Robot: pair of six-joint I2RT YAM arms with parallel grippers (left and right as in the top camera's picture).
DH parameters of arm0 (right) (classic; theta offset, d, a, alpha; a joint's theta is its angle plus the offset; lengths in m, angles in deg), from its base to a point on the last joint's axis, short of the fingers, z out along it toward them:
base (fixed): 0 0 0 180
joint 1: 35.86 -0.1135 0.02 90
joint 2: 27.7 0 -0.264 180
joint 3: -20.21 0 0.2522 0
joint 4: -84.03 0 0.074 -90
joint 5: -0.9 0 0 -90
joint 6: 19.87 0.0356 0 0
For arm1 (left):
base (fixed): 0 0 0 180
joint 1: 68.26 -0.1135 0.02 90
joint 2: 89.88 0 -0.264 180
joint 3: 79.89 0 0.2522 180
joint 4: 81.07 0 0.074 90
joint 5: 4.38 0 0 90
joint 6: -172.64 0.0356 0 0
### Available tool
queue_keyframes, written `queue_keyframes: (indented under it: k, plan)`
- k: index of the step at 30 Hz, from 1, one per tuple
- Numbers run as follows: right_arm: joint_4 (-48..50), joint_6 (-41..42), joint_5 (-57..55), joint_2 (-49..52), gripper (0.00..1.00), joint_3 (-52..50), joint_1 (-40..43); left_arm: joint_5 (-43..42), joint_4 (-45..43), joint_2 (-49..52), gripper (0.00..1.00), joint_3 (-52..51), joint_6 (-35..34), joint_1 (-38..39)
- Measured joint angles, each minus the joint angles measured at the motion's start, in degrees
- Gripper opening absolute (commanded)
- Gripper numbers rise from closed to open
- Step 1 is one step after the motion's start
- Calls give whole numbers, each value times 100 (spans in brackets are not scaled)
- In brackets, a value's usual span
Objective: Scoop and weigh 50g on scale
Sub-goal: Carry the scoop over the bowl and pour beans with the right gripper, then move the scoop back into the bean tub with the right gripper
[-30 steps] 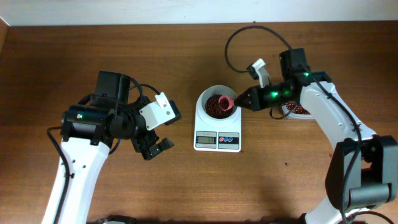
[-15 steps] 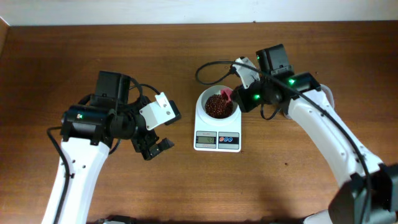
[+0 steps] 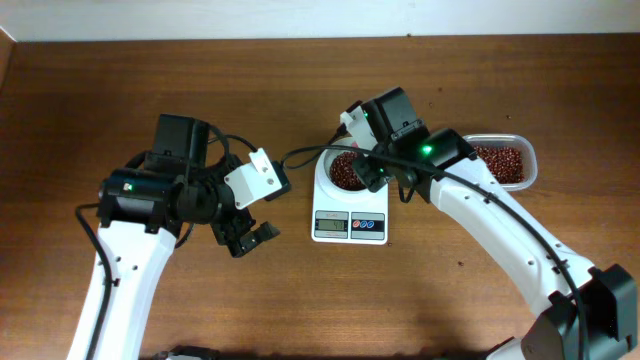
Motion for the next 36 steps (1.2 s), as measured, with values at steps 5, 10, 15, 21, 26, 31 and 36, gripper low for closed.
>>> queue_keyframes:
  k: [5,10,15,21,26,31,36]
  plan:
    - [-4,-17,-111,-225,4,101,-2,0,0,0,99,0,0,0]
    - [-125,-63,-459,-621,4,138,13,0,2,0,99,0,0,0]
    - [-750,87,-1294,-960,4,146,848,0,2,0,99,0,0,0]
    - [-1259,195,-1493,-1082,4,160,2555,0,0,0,99,0,0,0]
    - [-1290,203,-903,-531,4,164,3254,0,2,0,99,0,0,0]
    - [-1290,372,-592,352,4,164,3460,0,4,0,99,0,0,0]
    - [-1274,599,83,957,4,164,3569,0,2,0,99,0,0,0]
